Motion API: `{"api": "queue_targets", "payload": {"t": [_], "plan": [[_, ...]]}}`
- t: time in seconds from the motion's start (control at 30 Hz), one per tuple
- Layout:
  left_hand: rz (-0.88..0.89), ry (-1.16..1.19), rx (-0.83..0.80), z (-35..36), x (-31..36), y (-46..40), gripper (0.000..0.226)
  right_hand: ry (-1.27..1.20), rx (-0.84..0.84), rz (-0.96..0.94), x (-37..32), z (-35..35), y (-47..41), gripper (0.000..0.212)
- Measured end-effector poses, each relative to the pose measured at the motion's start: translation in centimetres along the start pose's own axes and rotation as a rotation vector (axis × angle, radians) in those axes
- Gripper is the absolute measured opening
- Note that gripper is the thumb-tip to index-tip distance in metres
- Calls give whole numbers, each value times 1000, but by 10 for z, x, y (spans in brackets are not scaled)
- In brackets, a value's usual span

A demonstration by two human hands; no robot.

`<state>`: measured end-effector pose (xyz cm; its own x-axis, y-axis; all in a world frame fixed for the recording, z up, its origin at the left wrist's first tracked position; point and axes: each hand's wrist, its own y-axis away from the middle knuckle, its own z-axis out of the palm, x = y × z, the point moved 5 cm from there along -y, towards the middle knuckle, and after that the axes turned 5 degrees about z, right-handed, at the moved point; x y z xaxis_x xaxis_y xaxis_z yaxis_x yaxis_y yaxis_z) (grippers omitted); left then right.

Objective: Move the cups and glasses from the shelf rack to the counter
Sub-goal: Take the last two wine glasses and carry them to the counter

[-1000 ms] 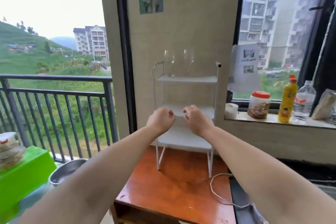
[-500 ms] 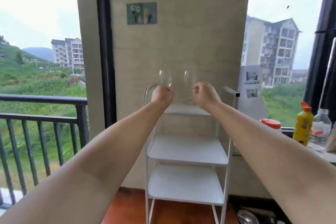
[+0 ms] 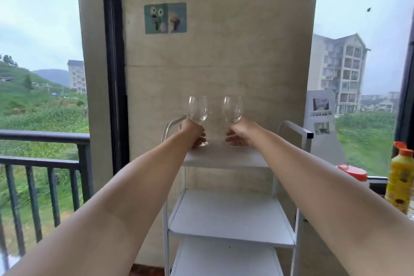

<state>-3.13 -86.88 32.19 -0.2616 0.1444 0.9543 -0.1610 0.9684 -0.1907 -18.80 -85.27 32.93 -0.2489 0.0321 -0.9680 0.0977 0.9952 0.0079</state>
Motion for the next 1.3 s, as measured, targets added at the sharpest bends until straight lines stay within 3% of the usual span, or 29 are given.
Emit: {"api": "queue_targets", "payload": {"t": [0.23, 0.47, 0.7, 1.07, 1.3], "plan": [[162, -35, -29, -13, 26, 21, 19, 1, 78, -131, -22, -5, 22, 20], [186, -14, -48, -45, 32, 78, 22, -29, 100, -180, -26, 4, 82, 16], [187, 87, -128, -69, 9, 168, 19, -105, 228, -255, 1, 18, 161, 31], [-52, 135, -404, -47, -87, 278, 14, -91, 150, -75, 130, 28, 281, 21], [-176, 148, -536, 18, -146, 364, 21, -89, 248, 125, 234, -17, 355, 17]]}}
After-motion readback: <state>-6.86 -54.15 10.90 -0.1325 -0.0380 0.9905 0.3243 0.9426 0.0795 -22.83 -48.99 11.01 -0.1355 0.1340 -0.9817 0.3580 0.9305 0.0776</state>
